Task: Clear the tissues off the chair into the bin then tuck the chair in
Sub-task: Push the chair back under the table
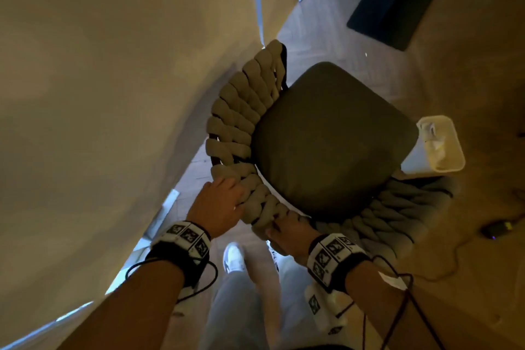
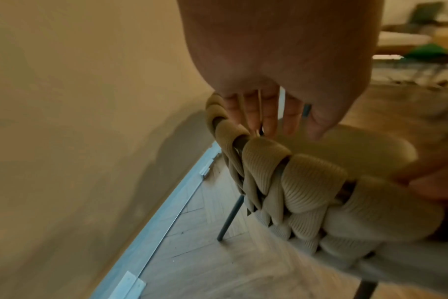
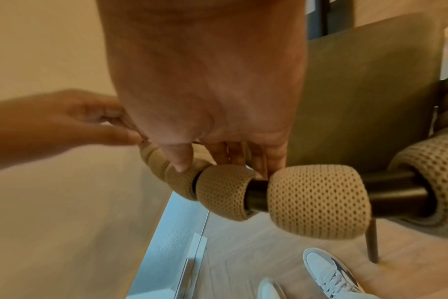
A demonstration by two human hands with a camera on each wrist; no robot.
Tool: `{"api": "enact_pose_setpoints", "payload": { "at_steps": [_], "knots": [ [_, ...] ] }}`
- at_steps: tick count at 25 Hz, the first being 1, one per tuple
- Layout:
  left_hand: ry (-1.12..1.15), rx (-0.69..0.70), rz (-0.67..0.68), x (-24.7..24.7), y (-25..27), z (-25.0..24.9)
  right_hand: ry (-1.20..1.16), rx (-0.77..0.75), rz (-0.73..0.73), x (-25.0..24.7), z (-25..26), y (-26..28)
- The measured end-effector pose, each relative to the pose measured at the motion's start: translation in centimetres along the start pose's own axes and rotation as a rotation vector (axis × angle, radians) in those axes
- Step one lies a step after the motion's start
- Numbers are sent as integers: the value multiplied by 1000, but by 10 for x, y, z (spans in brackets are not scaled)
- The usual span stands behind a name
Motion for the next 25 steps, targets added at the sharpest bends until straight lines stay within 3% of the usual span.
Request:
{"api": "enact_pose_setpoints", "payload": {
  "at_steps": [3, 5, 9, 12, 14, 25],
  "knots": [
    [-199, 197, 127, 19, -19, 1, -93, 56, -15, 7, -11, -3],
    [-267, 325, 212, 25, -28, 11, -67, 22, -113, 7, -5, 0],
    [-412, 547, 327, 34, -46, 37, -137, 208, -362, 33, -5, 10],
    [-410, 591, 313, 40, -50, 39, -37, 264, -501, 43, -3, 15],
    [-377, 623, 234, 39, -49, 37, 41, 256, -567, 42, -2, 18],
    [-358, 648, 144, 37, -75, -4, 6, 359, -589, -3, -38, 45]
  ]
}}
Point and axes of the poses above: each hand's wrist, its own y-axis away from the middle knuckle, its own x-axis out of the palm, z = x × y, the point moved 9 cm from there along -y, towards the middle knuckle, and after that the axes turned 9 degrees about -x, right-handed, at the moved point
